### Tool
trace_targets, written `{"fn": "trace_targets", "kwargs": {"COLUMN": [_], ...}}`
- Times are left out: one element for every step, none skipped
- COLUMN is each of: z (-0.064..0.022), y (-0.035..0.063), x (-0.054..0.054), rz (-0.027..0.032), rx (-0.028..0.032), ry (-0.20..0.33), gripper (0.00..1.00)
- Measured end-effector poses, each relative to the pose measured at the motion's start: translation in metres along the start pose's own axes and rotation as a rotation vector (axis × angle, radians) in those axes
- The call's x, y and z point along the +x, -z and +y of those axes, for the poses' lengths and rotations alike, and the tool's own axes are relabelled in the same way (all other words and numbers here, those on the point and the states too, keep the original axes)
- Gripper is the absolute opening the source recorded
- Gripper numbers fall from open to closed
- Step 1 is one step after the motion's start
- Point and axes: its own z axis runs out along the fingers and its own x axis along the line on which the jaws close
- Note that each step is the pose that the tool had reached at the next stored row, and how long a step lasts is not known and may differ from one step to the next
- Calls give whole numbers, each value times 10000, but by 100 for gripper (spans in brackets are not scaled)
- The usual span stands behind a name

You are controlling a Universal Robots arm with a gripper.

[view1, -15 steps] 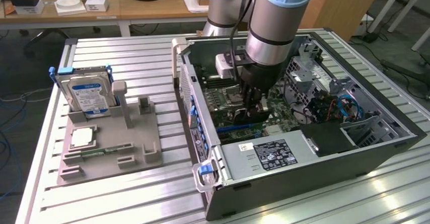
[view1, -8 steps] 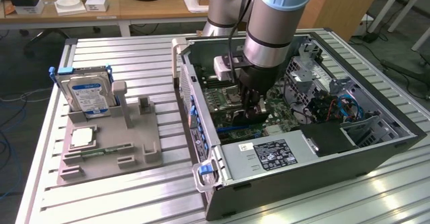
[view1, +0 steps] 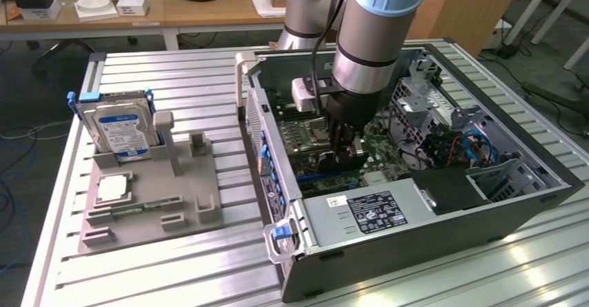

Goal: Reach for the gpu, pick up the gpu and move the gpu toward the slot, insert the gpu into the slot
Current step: 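Insert the gpu into the slot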

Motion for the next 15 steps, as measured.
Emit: {"fn": "trace_targets", "kwargs": {"z": [0,0,0,-3,-10,-19,-24,-26,-25,-25,-25,-25,-25,-24,-24], "y": [0,-1,-4,-7,-10,-13,-15,-16,-16,-17,-18,-19,-19,-19,-19], "x": [0,0,-1,-2,-2,-2,-2,-2,-2,-2,-2,-2,-2,-2,-2], "rz": [0,-1,-3,-3,-1,0,-1,1,2,2,0,0,1,1,1], "rx": [0,0,1,1,1,-1,0,-1,-1,-3,-3,-4,-5,-9,-14], "ry": [0,-1,-6,-17,-24,-27,-29,-29,-31,-34,-34,-35,-38,-40,-42], "gripper": [26,26,26,26,26,26,26,26,26,26,26,26,26,26,26]}}
